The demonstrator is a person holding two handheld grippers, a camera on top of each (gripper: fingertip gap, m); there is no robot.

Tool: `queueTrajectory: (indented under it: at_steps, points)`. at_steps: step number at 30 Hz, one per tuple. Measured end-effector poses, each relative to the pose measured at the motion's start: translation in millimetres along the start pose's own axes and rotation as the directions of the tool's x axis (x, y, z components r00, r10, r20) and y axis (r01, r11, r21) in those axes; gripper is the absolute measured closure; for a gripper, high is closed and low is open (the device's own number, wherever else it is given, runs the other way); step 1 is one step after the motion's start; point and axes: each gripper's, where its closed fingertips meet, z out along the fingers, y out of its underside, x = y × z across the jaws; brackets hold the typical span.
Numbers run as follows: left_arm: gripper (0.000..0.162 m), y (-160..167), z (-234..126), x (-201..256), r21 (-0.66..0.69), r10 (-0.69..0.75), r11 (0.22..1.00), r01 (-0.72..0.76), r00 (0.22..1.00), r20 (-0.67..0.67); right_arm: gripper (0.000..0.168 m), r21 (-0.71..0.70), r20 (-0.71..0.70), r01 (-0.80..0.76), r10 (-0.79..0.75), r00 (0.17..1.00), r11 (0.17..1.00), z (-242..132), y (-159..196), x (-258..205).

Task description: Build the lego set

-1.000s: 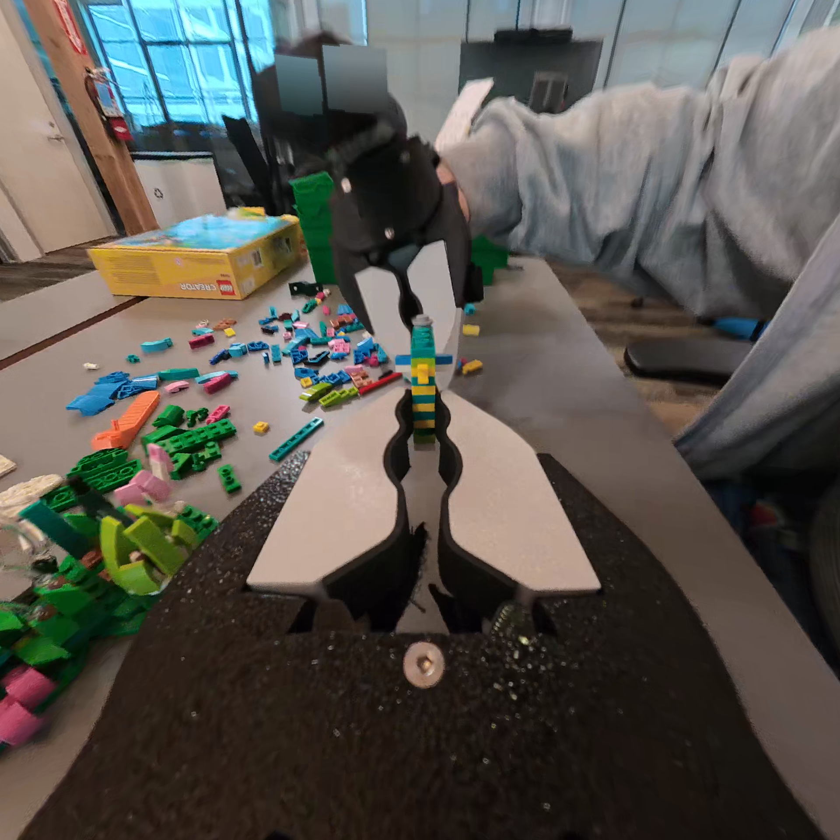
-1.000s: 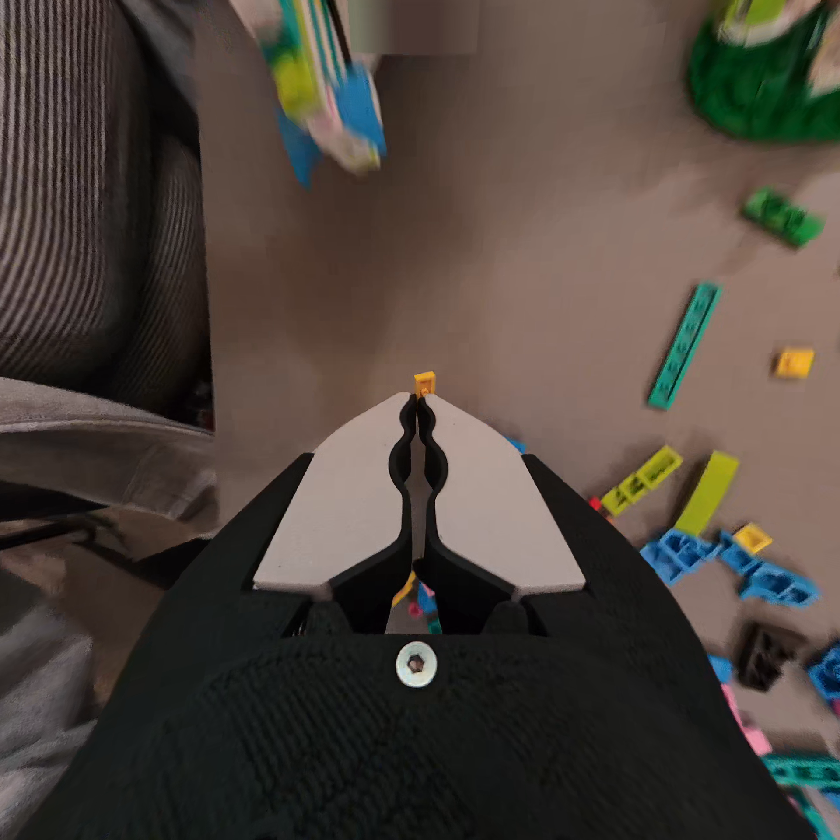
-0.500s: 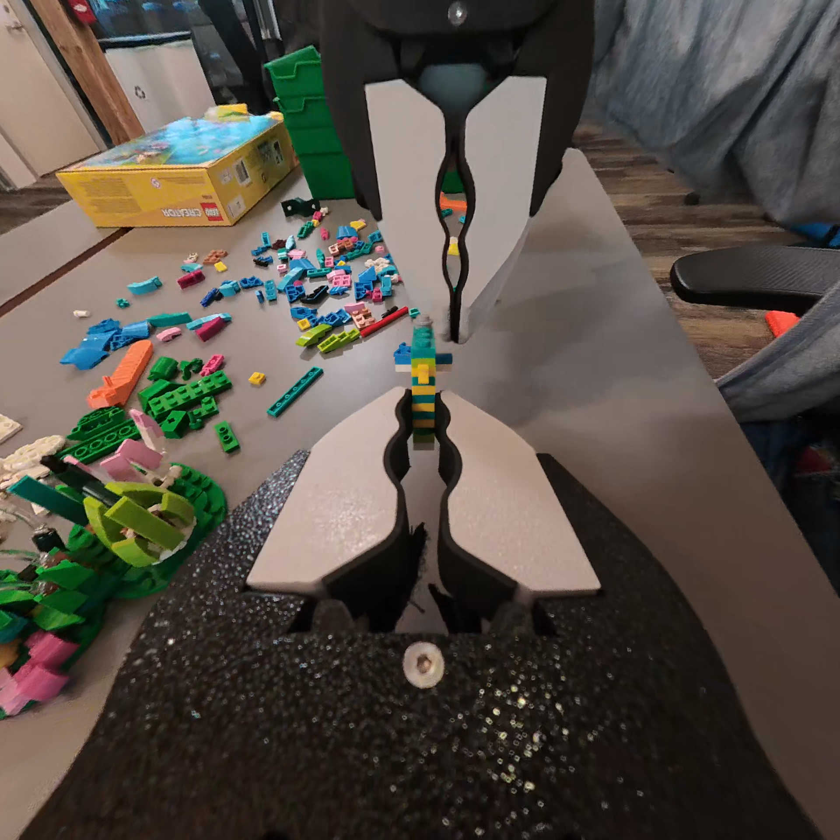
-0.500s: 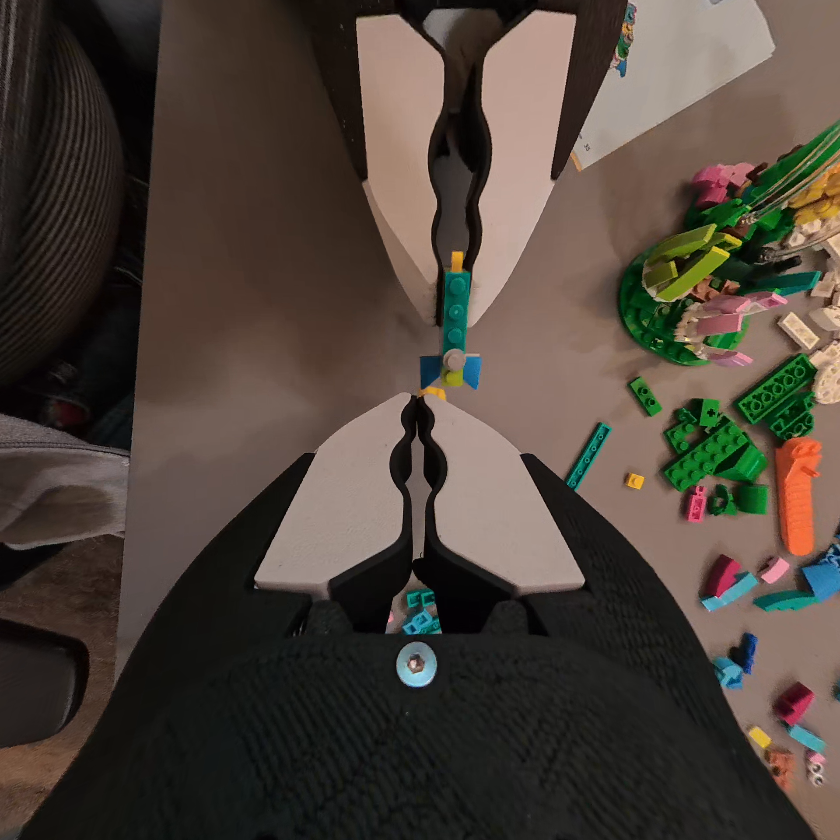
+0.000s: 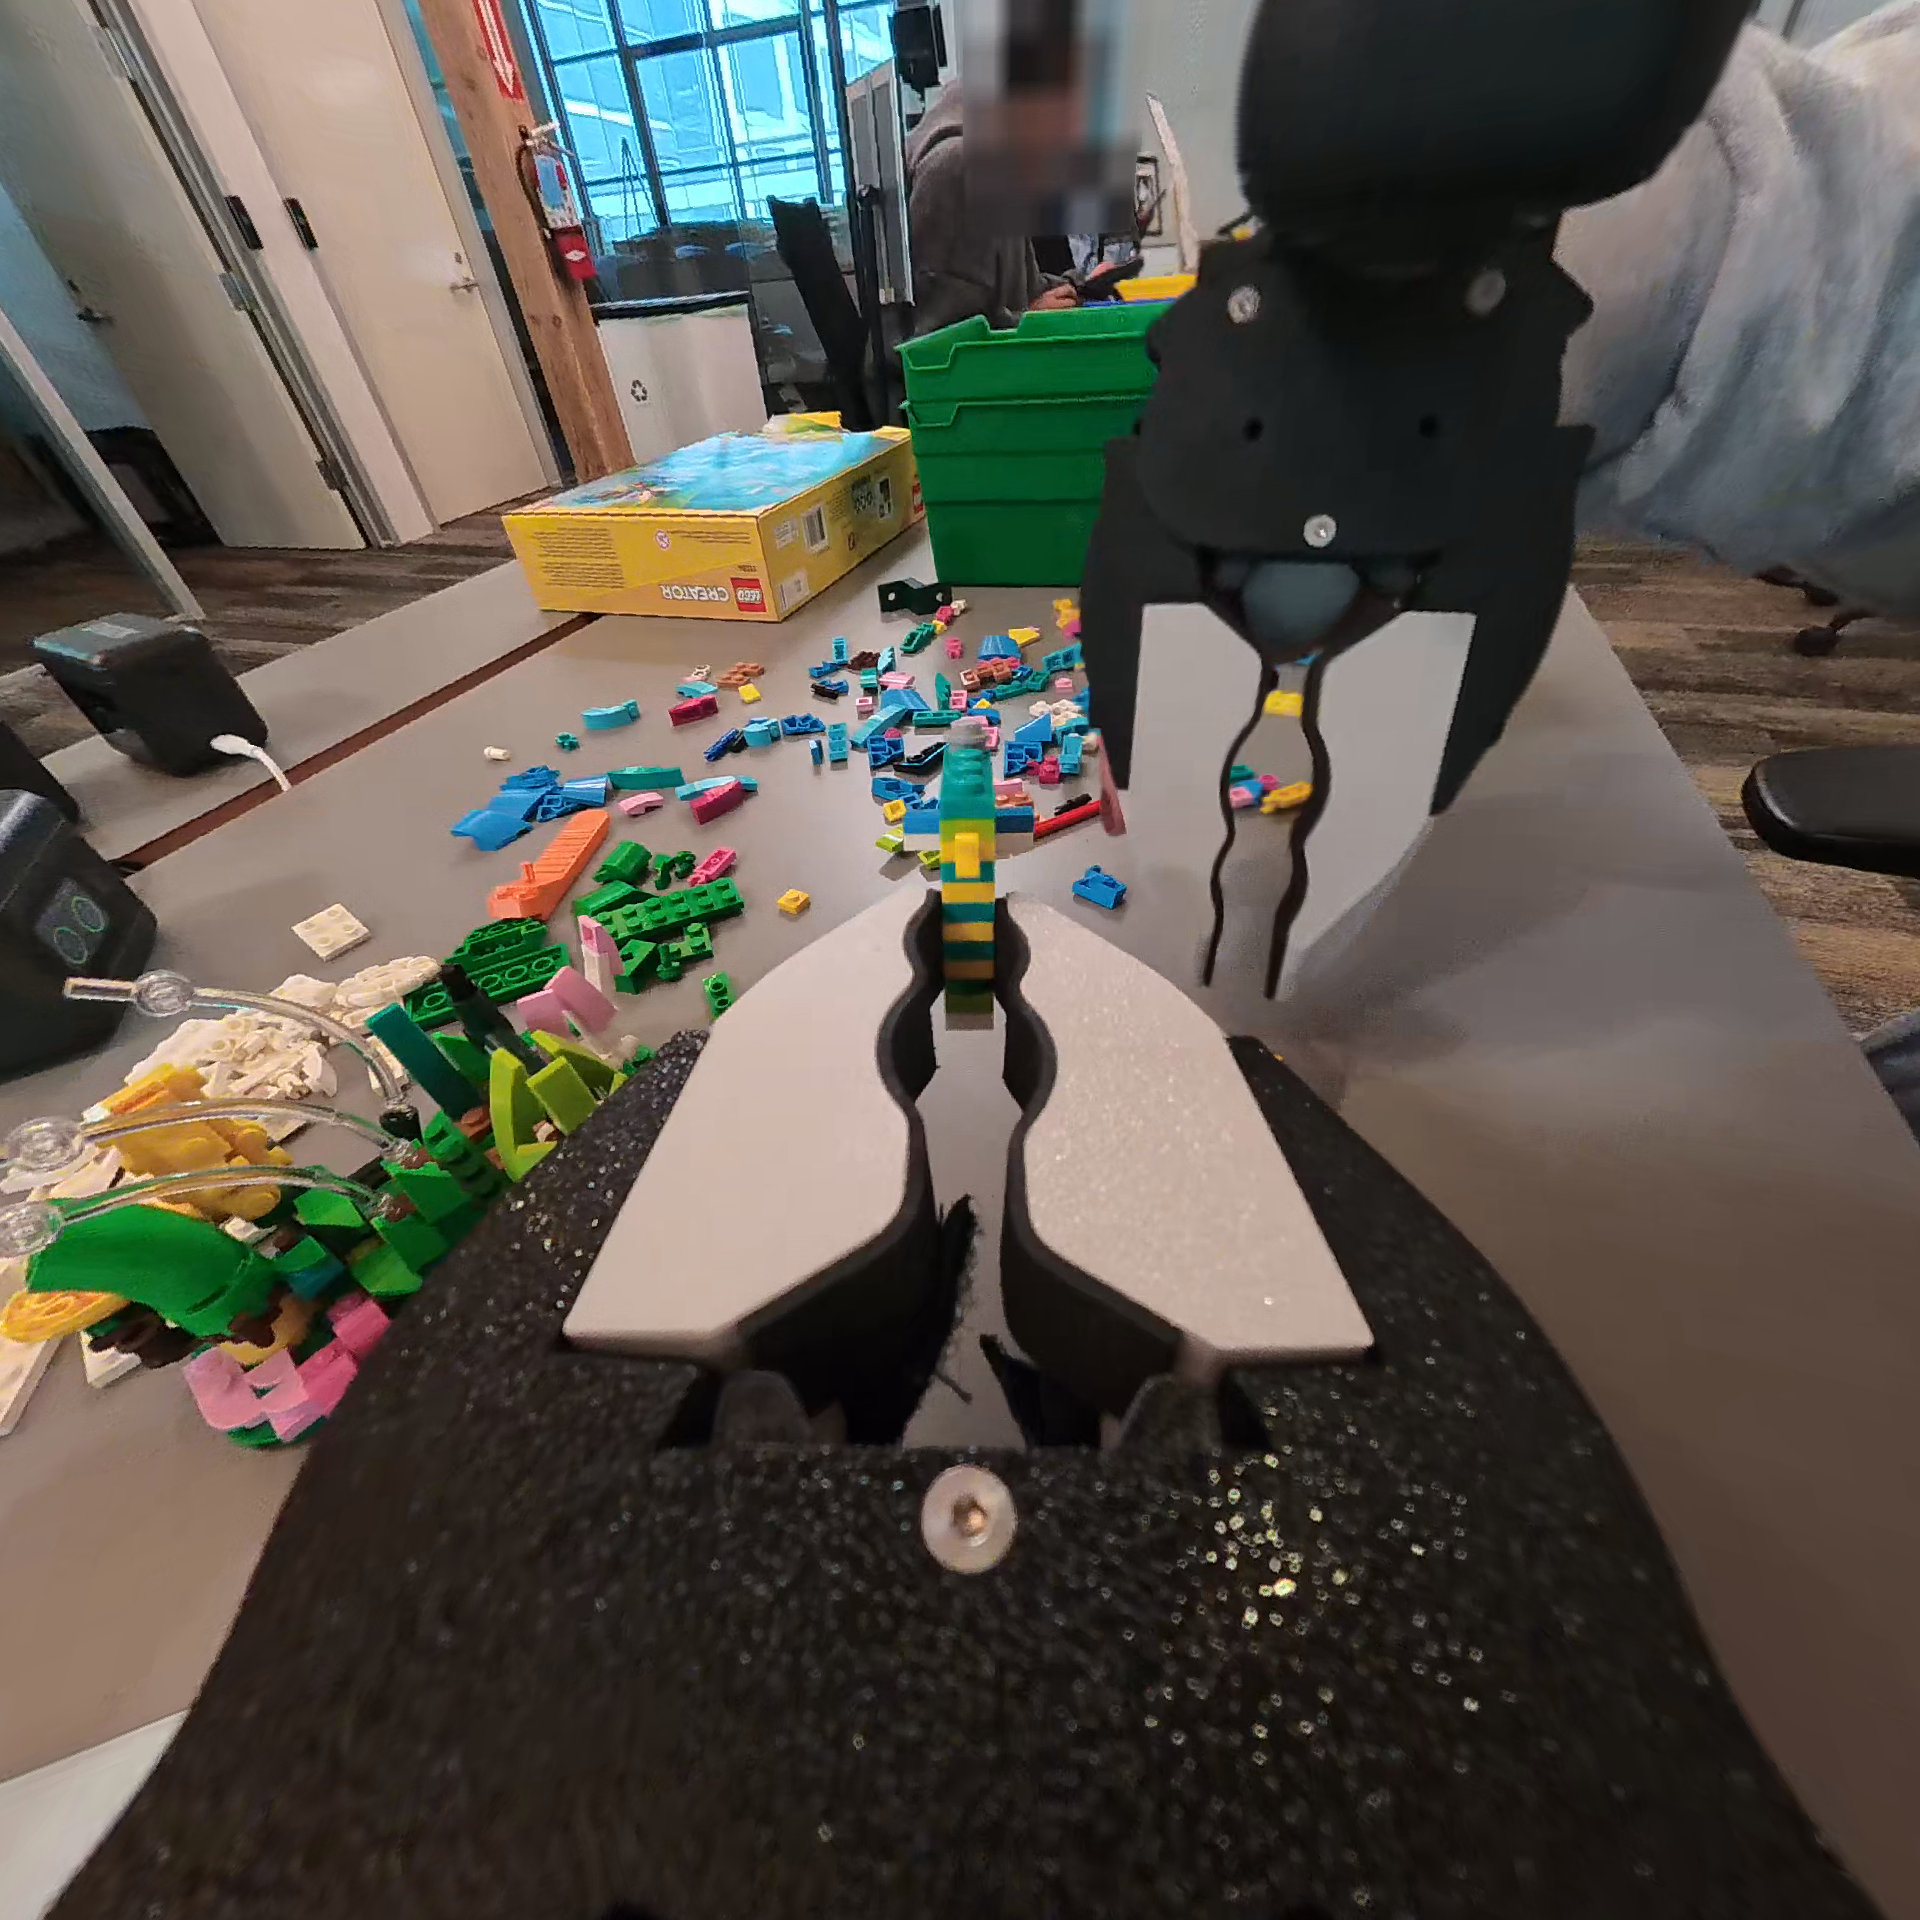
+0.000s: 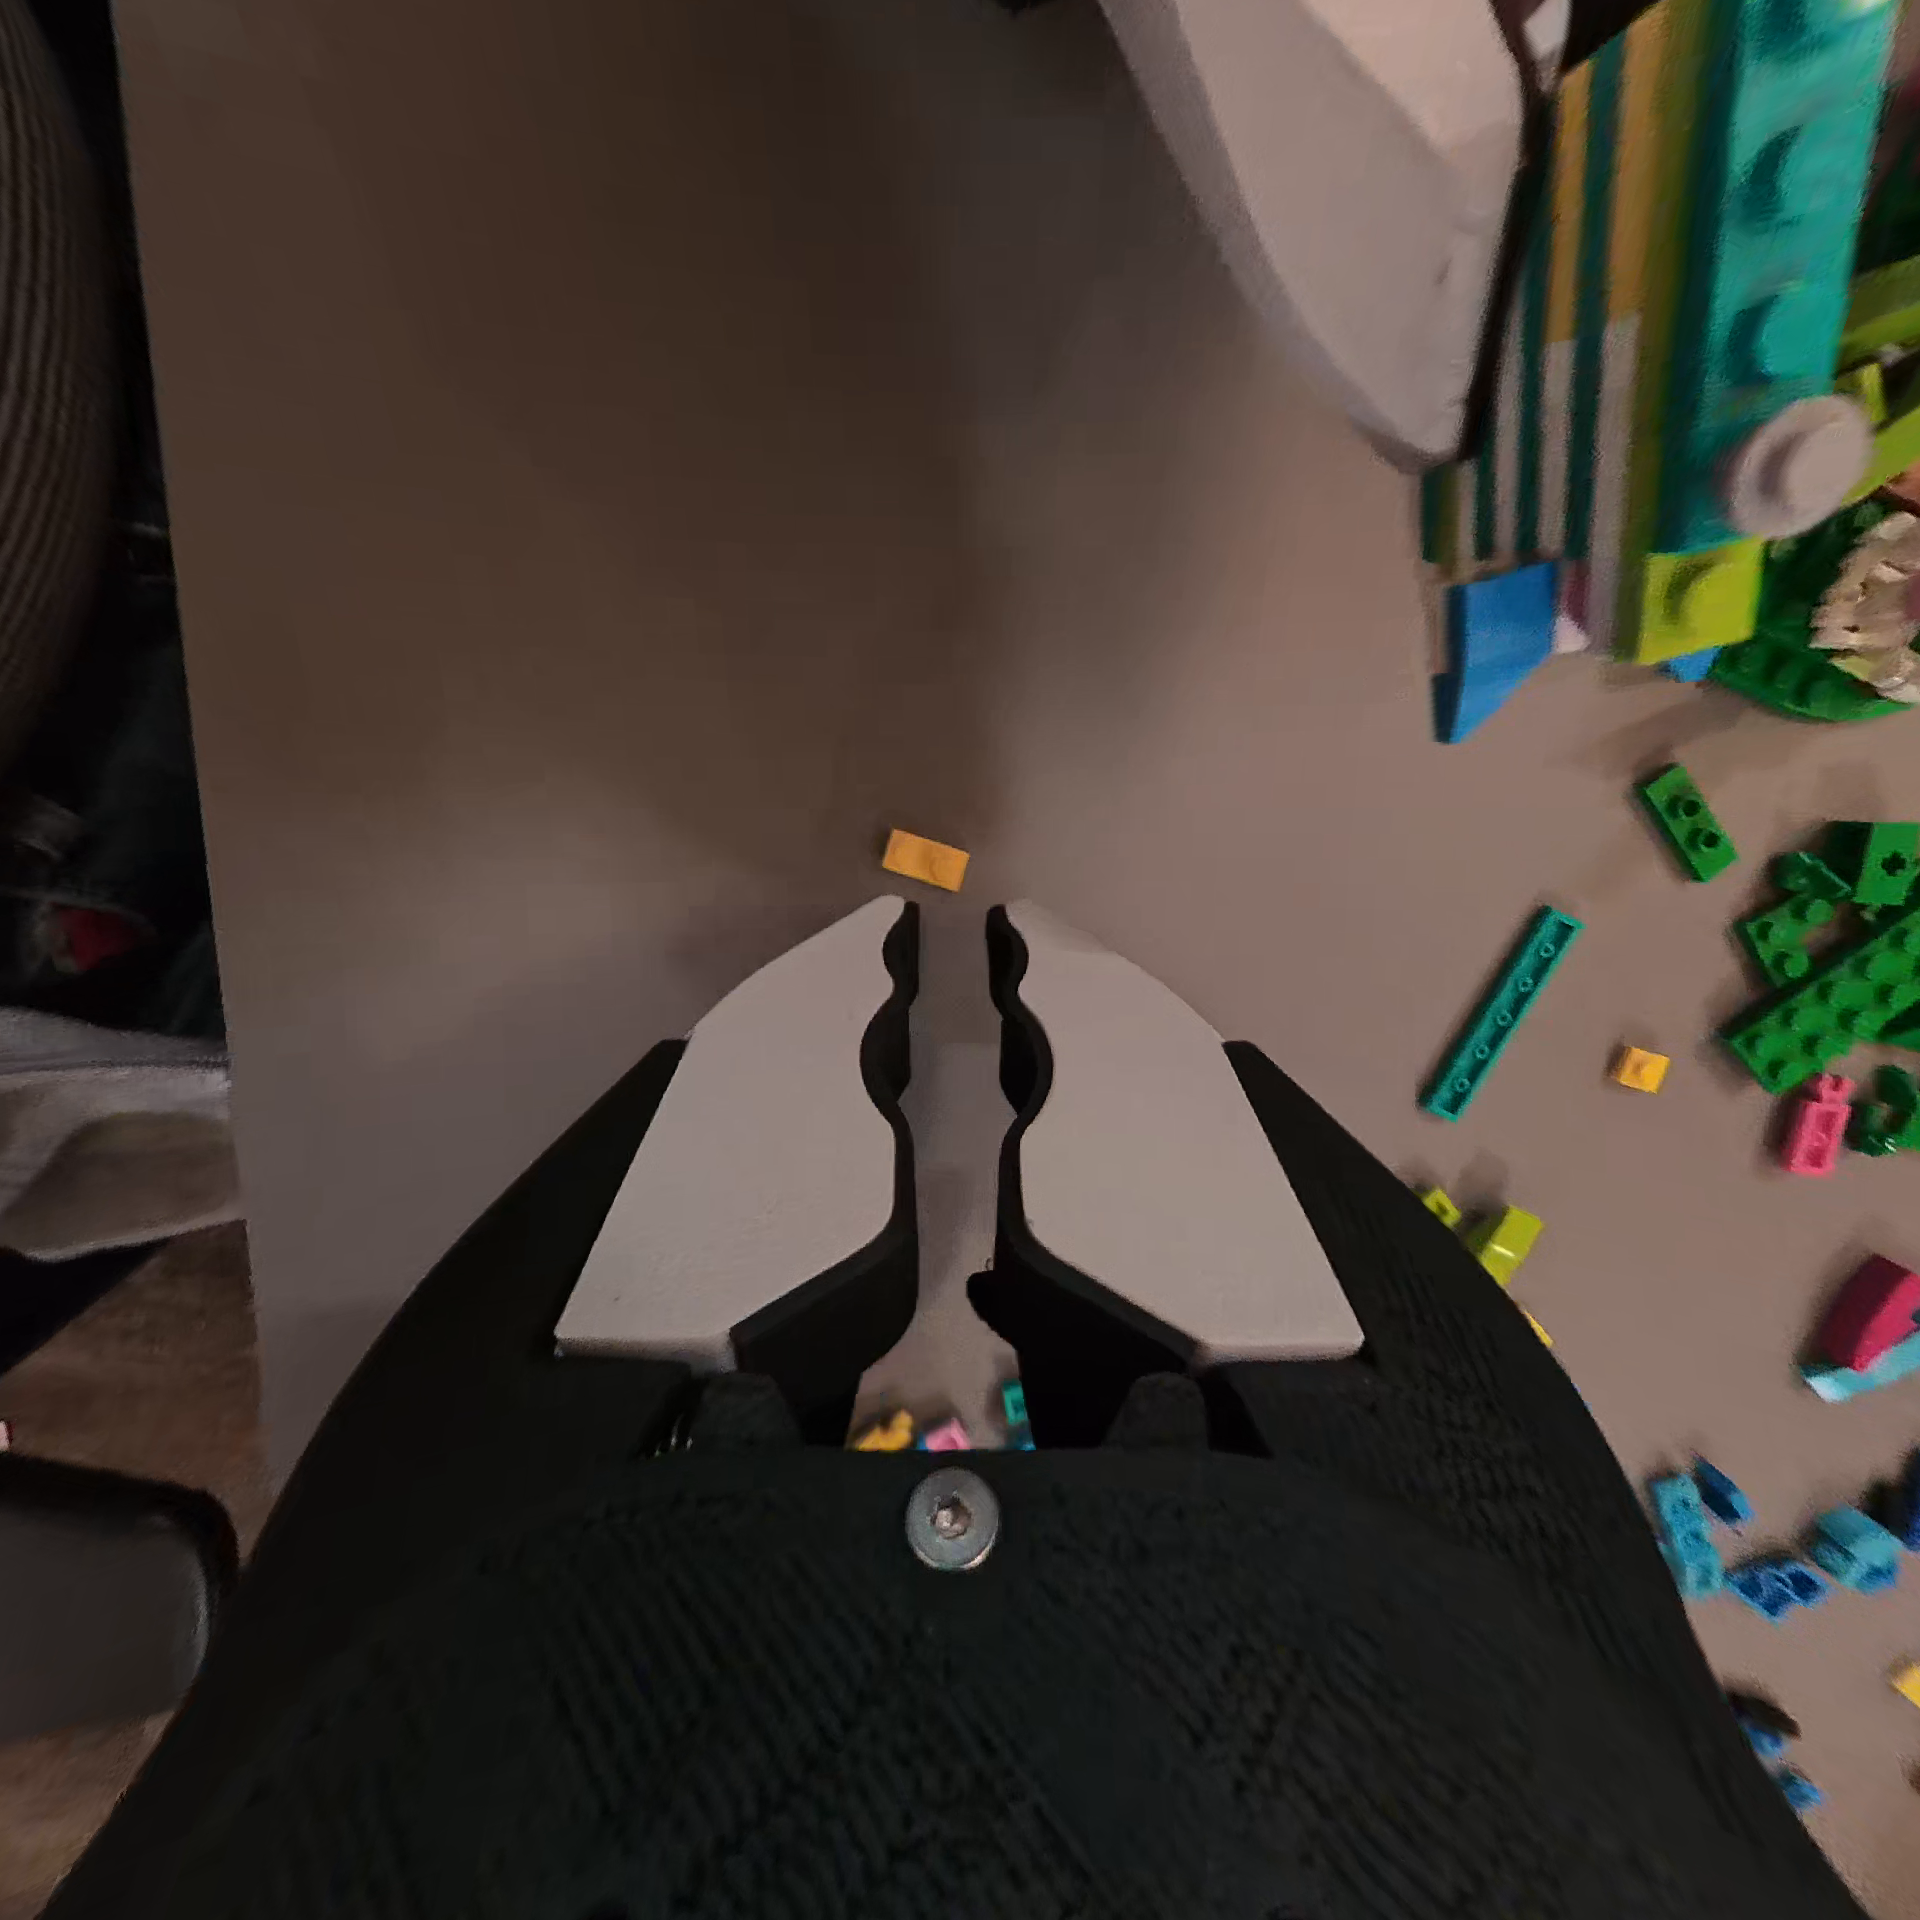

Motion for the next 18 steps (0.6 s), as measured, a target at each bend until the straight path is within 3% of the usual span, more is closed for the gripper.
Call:
queueTrajectory:
  at_steps: [4,8,14,18]
  points:
    - [0.154,-1,0,1,0.004,0.006,1.000,-0.006,1.000,0.000,0.136,0.050,-0.042,-0.126,0.128,0.991,0.991,10,-2,-1]
    - [0.154,-1,0,0,0.008,0.003,1.000,-0.003,1.000,0.001,0.138,0.125,-0.105,-0.246,0.259,0.960,0.961,11,-3,-2]
    - [0.154,-1,0,1,0.008,0.003,1.000,-0.003,1.000,-0.005,0.140,0.167,-0.256,-0.295,0.331,0.908,0.941,9,2,6]
    - [0.154,-1,0,2,0.009,0.000,1.000,0.000,1.000,-0.013,0.138,0.239,-0.285,-0.348,0.408,0.867,0.907,7,-8,11]
